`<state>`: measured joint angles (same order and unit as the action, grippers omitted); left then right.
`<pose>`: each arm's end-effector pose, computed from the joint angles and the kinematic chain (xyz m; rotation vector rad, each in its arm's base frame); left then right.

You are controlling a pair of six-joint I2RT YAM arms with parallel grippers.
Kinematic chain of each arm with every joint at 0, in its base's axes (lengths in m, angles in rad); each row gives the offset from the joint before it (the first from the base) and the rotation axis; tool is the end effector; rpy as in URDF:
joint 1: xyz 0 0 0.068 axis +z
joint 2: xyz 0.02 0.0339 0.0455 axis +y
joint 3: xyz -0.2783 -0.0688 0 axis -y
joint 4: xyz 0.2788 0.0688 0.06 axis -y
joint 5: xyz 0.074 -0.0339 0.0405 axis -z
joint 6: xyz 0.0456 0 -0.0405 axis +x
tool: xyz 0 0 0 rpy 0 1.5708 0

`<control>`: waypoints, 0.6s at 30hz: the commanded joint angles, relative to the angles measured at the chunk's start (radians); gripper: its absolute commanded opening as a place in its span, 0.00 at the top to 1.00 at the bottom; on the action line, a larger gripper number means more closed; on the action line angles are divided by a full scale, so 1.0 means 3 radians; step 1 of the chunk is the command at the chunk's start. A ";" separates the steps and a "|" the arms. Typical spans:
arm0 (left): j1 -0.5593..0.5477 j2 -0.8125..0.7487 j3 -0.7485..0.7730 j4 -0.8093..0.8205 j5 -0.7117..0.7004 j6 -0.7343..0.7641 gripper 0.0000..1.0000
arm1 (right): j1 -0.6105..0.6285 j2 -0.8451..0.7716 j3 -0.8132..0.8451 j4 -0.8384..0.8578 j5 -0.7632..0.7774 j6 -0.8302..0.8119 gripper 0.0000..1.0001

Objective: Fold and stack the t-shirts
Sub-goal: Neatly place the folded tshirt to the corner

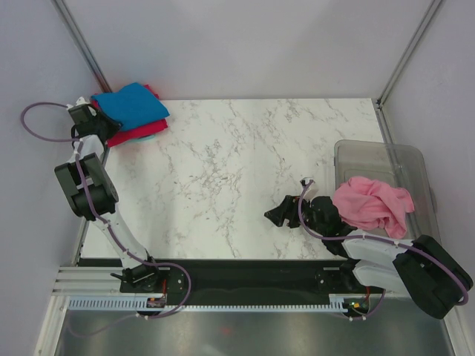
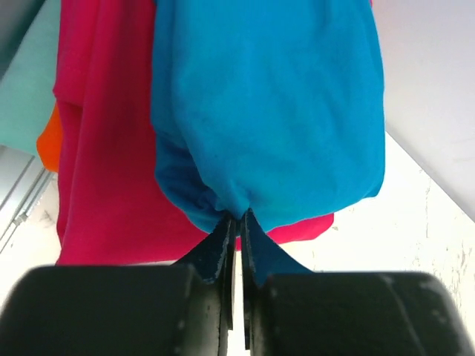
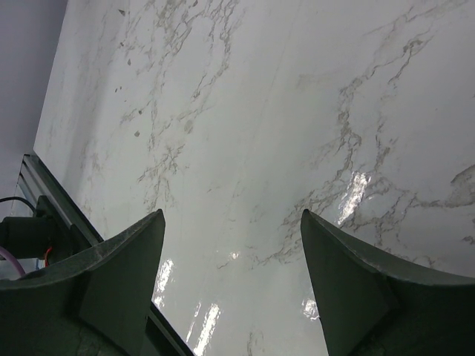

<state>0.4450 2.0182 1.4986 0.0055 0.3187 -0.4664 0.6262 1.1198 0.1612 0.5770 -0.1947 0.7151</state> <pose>0.4704 0.2085 0.2204 -0.7350 1.9401 -0.3448 0.1716 0.1350 0.1261 -0.0452 2.1027 1.0426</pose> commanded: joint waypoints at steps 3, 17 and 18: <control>0.0091 -0.0049 0.0440 -0.0263 -0.0341 0.0138 0.98 | 0.0004 -0.0051 -0.0021 0.0163 0.0051 0.0020 0.18; 0.0414 0.0002 0.0716 -0.0616 -0.0209 0.0271 0.49 | 0.0004 -0.0077 -0.0036 0.0183 0.0041 0.0025 0.18; 0.0404 0.0022 0.0716 -0.0642 -0.0193 0.0256 0.41 | 0.0004 -0.0077 -0.0036 0.0183 0.0036 0.0025 0.18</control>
<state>0.5270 2.0197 1.6722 -0.1871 0.2718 -0.3874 0.6262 1.1118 0.1547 0.5838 -0.1856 0.7151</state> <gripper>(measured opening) 0.541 0.823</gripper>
